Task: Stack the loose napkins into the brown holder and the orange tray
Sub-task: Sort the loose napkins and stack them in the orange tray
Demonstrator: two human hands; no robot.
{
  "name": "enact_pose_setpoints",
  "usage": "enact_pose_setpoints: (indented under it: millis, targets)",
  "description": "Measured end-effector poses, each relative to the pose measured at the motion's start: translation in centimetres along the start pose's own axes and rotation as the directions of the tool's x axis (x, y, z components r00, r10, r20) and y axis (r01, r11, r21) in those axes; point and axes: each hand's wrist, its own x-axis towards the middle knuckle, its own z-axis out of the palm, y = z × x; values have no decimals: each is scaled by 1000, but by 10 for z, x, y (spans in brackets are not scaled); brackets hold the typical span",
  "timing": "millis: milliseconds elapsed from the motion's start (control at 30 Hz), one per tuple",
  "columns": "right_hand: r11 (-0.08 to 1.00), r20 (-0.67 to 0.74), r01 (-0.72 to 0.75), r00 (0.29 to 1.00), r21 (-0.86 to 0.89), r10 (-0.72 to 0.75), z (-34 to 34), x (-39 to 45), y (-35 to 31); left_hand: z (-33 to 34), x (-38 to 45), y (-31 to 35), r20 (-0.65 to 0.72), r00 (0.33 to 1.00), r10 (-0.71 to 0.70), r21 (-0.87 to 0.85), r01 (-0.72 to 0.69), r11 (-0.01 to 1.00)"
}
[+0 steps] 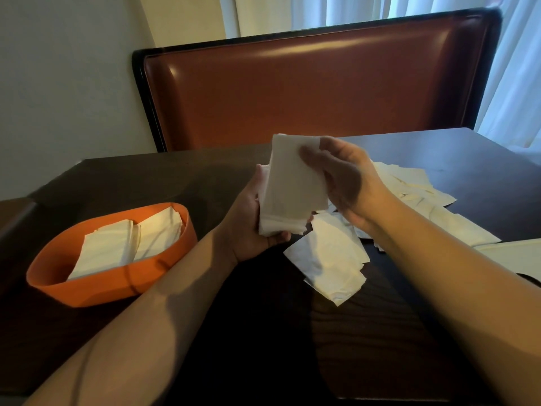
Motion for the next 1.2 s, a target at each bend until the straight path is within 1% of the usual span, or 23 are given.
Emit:
enact_pose_setpoints:
  millis: [33, 67, 133, 200, 300, 367, 433, 467, 533, 567, 633, 700, 800, 900, 1067, 1200]
  targets:
    - [995, 49, -50, 998, 81, 46, -1, -1, -4, 0, 0, 0, -38, 999, 26, 8, -26, 1000]
    - [990, 85, -84, 994, 114, 74, -2, -2, -6, -1, 1, 0, -72, 996, 53, 8, -52, 999]
    - [991, 88, -96, 992, 93, 88, -4, -2, -5, -2, 2, 0, -103, 992, 73, -12, -75, 997]
    - [999, 28, -44, 999, -11, 44, -4, 1, 3, -2, 0, -1, -121, 991, 63, -15, -65, 998]
    - [967, -55, 58, 996, -248, -73, -4, 5, 16, 1, -2, -1, -77, 997, -8, -26, 6, 1000]
    - [945, -87, 82, 989, -317, -116, -3, 6, 20, 1, -4, -2, -82, 996, -25, -25, 23, 999]
    - [933, -101, 97, 985, -345, -140, -2, 5, 21, 1, -4, -1, -102, 995, -8, -26, 6, 1000]
    - [930, -102, 100, 984, -353, -145, -1, 6, 22, 1, -4, -2, -109, 994, 0, -25, -3, 1000]
    - [937, -102, 95, 985, -336, -137, -2, 6, 22, 1, -6, -1, -80, 997, 9, -20, -11, 1000]
    - [950, -96, 88, 988, -301, -122, -2, 6, 21, 2, -7, -1, -61, 998, 15, 2, -14, 1000]
    - [984, -69, 58, 995, -171, -71, -5, 7, 18, -1, -8, -2, -57, 997, 42, 99, -36, 994]
    - [995, -45, 40, 998, -87, -44, -8, 8, 16, 0, -8, -3, -110, 992, 58, 151, -40, 988]
    - [987, -76, 59, 995, -147, -71, -11, 10, 16, 5, -6, -2, -88, 996, 15, 119, -4, 993]
    - [970, -102, 60, 991, -234, -86, -12, 10, 18, 8, -6, -1, -114, 993, 8, 90, 3, 996]
    - [933, -80, 72, 991, -354, -107, -7, 8, 22, 12, -5, 2, -133, 986, 102, -2, -103, 995]
    - [908, -126, 85, 981, -411, -149, -2, 8, 24, 15, -5, 6, -221, 961, 169, 6, -171, 985]
